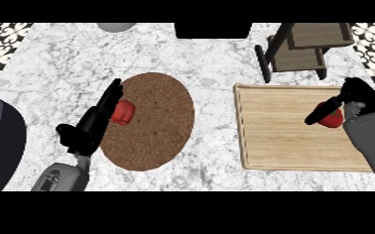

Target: Pick the tomato from the tray and place it in the tiered basket

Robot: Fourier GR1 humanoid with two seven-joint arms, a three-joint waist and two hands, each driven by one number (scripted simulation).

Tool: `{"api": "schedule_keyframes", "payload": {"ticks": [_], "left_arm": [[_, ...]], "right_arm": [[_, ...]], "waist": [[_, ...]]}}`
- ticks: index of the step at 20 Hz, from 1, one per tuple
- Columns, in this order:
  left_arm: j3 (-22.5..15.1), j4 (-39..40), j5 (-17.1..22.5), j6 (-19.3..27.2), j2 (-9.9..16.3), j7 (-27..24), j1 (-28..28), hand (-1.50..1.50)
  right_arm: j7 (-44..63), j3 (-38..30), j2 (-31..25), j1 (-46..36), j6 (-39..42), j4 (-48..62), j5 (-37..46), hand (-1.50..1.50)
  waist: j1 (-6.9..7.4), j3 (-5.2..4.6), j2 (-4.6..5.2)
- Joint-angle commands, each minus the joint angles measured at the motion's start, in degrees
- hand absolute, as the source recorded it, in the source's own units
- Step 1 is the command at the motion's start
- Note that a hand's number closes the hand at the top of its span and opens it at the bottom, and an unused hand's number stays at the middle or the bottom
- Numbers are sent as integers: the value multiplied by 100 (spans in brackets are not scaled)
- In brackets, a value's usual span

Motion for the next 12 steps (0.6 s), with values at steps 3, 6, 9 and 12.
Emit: {"api": "schedule_keyframes", "payload": {"ticks": [3,6,9,12], "left_arm": [[24,43,-63,-57,-63,72,150,0],[24,282,-191,70,-293,104,-167,0],[23,-244,-140,-219,-42,-48,464,0],[134,389,-356,-98,-282,-15,-136,0]], "right_arm": [[857,-168,173,541,-41,-391,159,-150],[244,-369,295,640,-272,114,292,-150],[374,-420,497,365,-246,287,509,-150],[-45,-482,748,585,-638,252,792,150]], "waist": [[-31,-19,13],[-5,-15,36],[69,-14,28],[14,-15,34]]}}
